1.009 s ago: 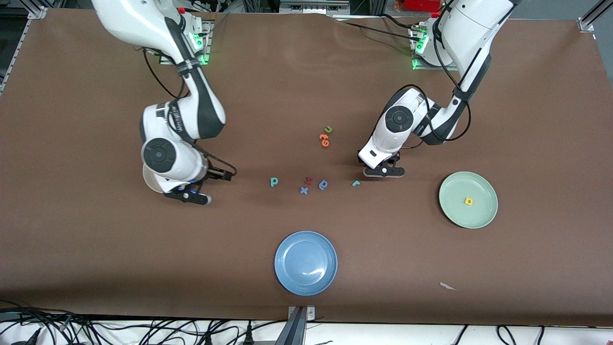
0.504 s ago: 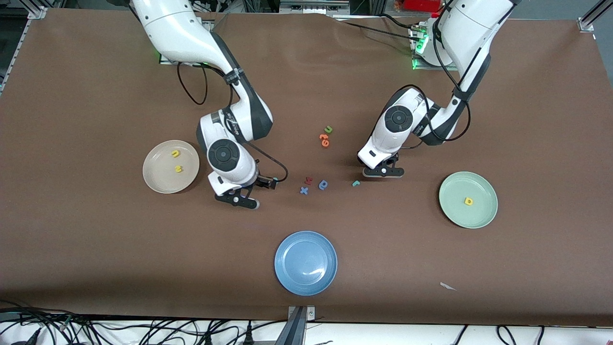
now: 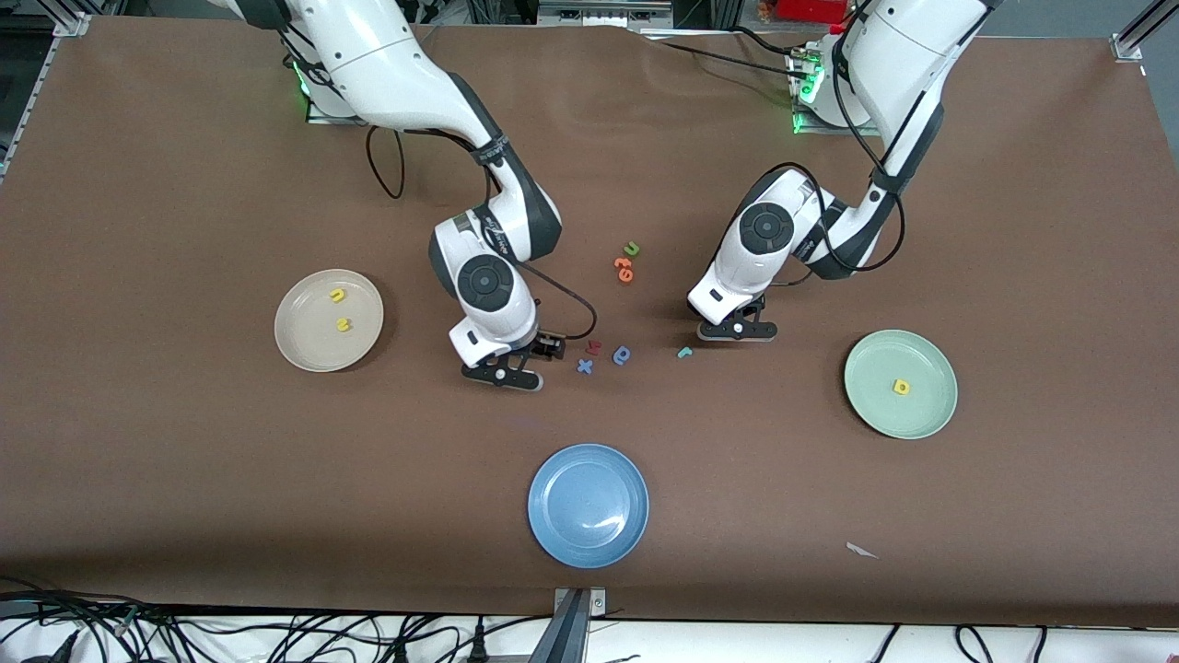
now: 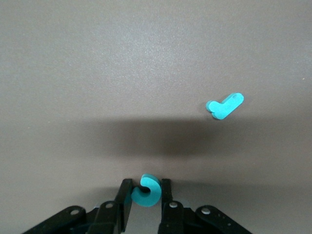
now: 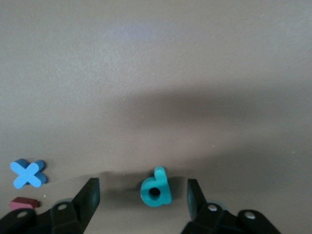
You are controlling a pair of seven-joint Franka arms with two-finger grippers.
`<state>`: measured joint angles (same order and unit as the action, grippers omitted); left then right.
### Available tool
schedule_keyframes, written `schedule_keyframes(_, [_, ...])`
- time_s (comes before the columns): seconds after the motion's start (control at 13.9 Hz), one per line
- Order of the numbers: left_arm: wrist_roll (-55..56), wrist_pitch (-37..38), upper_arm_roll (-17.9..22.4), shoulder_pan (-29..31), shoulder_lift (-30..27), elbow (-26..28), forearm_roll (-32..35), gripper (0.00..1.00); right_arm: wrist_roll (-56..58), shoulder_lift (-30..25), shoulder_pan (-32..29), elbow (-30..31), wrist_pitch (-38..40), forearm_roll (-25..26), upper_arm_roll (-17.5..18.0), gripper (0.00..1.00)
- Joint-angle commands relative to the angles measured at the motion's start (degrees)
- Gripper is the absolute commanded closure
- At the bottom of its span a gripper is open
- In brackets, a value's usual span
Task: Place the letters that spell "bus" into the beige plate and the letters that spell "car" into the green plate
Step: 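Grasp the teal c with the left gripper while the right gripper grasps the d, then drop the c on the green plate while the right gripper carries the d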
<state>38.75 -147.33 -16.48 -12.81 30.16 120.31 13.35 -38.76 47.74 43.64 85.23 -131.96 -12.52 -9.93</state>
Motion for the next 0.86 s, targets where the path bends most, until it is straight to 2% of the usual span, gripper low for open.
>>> schedule_keyframes(0.0, [0.63,0.55,0.57,0.24,0.78,-1.38,2.11,0.81,-0.61,1.56,0.22,-2.34,0.03,-0.32,-0.44,0.26])
schedule_keyframes(0.29, [-5.67,12.99,0.66,3.13,0.42,-9.37,2.03,0.83,-0.17,1.48,0.13,-2.17,0.29,-0.05,-0.53,0.72])
schedule_keyframes(0.5, [-13.75,15.67,0.66,8.83,-0.37,-11.06,2.03,0.83,0.0,1.3,0.22,-1.9,0.64,-0.05,-0.61,0.93])
schedule_keyframes(0.65, [-21.92,15.67,0.66,14.19,-0.37,-11.06,2.03,0.83,0.18,0.95,-0.13,-1.91,1.17,-0.05,-0.79,0.95])
schedule_keyframes(0.79, [-27.99,15.67,0.84,18.85,-0.28,-11.75,2.11,0.83,2.1,-0.54,-0.49,-1.91,4.93,-0.05,-1.92,0.95])
